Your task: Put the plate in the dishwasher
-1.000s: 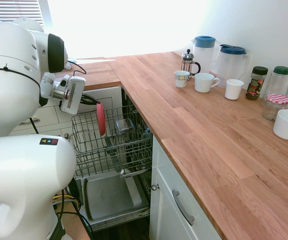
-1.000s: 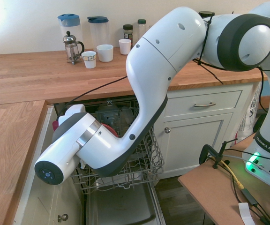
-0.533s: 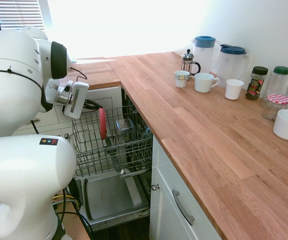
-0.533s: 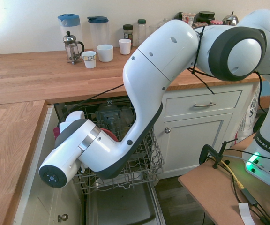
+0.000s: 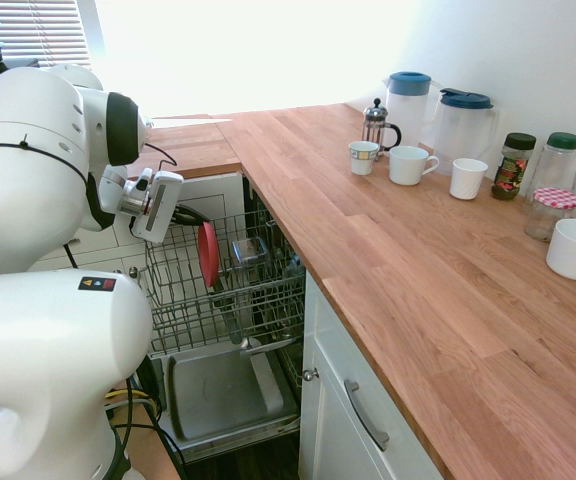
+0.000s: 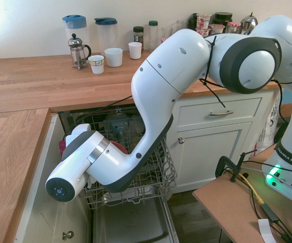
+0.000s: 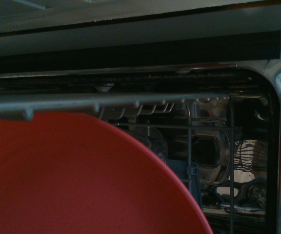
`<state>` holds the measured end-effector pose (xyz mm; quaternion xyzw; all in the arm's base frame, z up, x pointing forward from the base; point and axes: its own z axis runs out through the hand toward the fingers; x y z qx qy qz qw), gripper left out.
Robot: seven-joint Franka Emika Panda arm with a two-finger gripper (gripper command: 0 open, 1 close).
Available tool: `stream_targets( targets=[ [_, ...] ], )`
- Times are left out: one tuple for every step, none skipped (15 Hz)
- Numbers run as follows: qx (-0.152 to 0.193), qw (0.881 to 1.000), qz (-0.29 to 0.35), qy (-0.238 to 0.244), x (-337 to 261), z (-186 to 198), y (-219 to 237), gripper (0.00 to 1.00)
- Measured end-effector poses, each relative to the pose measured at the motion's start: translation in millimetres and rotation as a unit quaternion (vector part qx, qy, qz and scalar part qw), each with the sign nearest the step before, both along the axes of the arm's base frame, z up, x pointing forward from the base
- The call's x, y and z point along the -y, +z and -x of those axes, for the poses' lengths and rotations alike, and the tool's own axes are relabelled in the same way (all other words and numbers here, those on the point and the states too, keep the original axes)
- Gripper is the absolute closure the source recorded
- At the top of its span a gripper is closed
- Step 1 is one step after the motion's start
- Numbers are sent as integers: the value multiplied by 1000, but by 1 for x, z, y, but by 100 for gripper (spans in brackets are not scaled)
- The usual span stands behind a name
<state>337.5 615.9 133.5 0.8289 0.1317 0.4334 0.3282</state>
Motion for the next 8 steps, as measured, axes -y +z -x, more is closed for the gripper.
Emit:
stream_targets(
  targets=[
    [0,1000,-2,0,0,0,0,0],
    [0,1000,-3,0,-1,-1,0,0],
    [-1,1000,-4,1,-1,-1,1,0],
    [-1,1000,-5,2,-2,-1,1,0],
    [-1,1000,-6,2,-2,-1,1,0],
    [-1,1000,-7,3,-2,-1,1,0],
    [-2,1000,-7,3,-2,-1,1,0],
    [-2,1000,-11,5,-3,0,1,0]
  ],
)
